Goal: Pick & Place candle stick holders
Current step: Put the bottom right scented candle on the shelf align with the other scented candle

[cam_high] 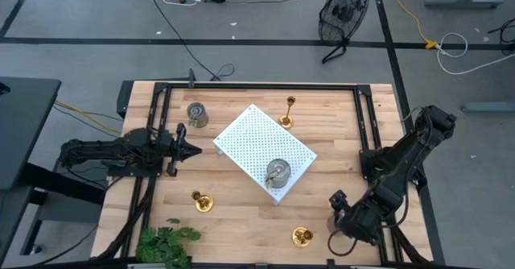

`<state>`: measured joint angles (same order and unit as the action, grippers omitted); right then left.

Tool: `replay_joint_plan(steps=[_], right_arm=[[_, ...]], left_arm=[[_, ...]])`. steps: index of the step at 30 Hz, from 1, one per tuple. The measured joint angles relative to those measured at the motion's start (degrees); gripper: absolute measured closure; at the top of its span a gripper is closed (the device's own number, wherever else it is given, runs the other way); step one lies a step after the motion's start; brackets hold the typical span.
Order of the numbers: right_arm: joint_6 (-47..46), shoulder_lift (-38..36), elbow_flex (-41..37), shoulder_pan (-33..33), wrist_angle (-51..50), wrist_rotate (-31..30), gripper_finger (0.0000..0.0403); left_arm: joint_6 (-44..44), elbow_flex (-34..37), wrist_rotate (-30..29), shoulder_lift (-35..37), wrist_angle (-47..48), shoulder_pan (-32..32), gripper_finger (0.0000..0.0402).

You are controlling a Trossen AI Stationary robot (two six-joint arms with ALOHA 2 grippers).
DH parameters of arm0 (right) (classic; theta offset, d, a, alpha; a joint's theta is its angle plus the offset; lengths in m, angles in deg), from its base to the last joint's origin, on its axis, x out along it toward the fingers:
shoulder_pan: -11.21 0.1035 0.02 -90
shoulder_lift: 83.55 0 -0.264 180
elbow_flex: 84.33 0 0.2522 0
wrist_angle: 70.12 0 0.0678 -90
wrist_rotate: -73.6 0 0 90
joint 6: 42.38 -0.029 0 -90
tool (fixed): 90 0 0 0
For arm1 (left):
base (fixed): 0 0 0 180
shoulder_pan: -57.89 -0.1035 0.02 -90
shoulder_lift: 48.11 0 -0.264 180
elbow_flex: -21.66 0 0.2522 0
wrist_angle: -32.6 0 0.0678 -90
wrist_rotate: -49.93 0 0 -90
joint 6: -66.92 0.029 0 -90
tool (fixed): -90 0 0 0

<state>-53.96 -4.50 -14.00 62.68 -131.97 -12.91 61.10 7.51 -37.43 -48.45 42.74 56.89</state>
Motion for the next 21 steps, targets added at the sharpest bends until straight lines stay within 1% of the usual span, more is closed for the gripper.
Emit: replay_joint_plan(steps=[7, 10, 14, 21], right_arm=[[13.63, 0.00, -0.02, 0.96, -0.01, 0.28, 0.0005], [17.64, 0.00, -0.02, 0.96, -0.35, 0.35, 0.0005], [21.13, 0.51, -0.02, 0.94, -1.12, 0.45, 0.0005], [23.26, 2.80, -0.02, 0.92, -0.98, -0.18, 0.0005]], left_arm=[[0.01, 0.01, 0.00, -0.02, 0.00, -0.01, 0.0376], [0.01, -0.01, 0.00, -0.02, 0.00, 0.00, 0.0376], [0.00, 0.00, 0.00, -0.01, 0.00, 0.00, 0.0376], [0.01, 0.01, 0.00, -0.02, 0.00, 0.01, 0.0376]])
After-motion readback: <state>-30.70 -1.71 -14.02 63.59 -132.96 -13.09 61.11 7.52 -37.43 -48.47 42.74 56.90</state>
